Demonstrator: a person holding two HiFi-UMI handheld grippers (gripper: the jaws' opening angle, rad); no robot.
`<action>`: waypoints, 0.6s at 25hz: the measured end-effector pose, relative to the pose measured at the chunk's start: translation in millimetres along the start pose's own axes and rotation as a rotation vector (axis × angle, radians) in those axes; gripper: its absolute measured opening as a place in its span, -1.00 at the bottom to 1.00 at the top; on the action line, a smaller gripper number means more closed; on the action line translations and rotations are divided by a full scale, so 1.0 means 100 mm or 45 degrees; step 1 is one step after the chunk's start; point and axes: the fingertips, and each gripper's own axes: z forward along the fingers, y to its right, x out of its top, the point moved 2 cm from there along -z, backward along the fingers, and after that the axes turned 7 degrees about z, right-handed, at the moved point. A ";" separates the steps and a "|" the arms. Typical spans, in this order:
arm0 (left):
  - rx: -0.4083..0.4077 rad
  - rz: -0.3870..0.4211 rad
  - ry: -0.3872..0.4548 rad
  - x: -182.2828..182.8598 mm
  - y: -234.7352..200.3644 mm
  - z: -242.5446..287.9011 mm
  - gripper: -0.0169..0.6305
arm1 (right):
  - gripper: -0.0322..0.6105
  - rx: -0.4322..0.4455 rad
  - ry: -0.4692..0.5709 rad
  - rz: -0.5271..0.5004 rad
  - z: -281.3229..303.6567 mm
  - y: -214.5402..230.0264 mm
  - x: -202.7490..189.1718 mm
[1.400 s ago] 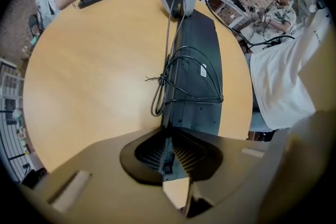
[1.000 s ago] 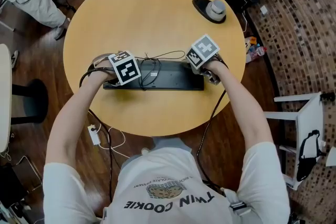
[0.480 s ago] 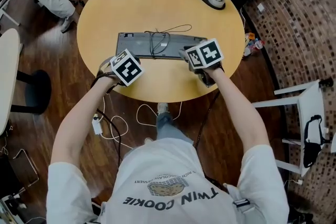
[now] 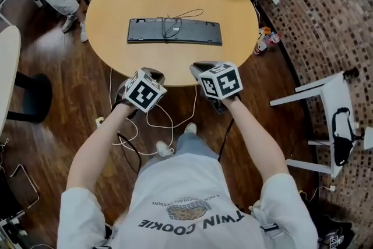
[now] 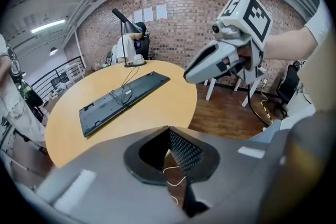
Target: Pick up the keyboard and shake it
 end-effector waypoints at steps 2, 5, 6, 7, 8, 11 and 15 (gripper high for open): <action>0.021 -0.051 0.059 0.07 0.14 -0.09 -0.92 | -0.80 0.002 0.020 0.013 -0.12 -0.09 -0.11; 0.066 -0.142 0.141 0.17 0.30 -0.22 -0.92 | -0.82 0.015 0.070 0.053 -0.32 -0.22 -0.25; 0.080 -0.165 0.163 0.20 0.38 -0.26 -0.92 | -0.82 0.019 0.087 0.062 -0.39 -0.26 -0.31; 0.093 -0.182 0.185 0.25 0.47 -0.29 -0.92 | -0.83 0.020 0.104 0.067 -0.47 -0.30 -0.37; 0.107 -0.192 0.210 0.30 0.56 -0.31 -0.92 | -0.83 0.017 0.121 0.070 -0.55 -0.32 -0.44; 0.139 -0.206 0.279 0.51 0.91 -0.36 -0.92 | -0.86 0.002 0.174 0.077 -0.82 -0.34 -0.64; 0.169 -0.243 0.335 0.74 1.39 -0.38 -0.92 | -0.88 -0.007 0.247 0.110 -1.19 -0.34 -0.89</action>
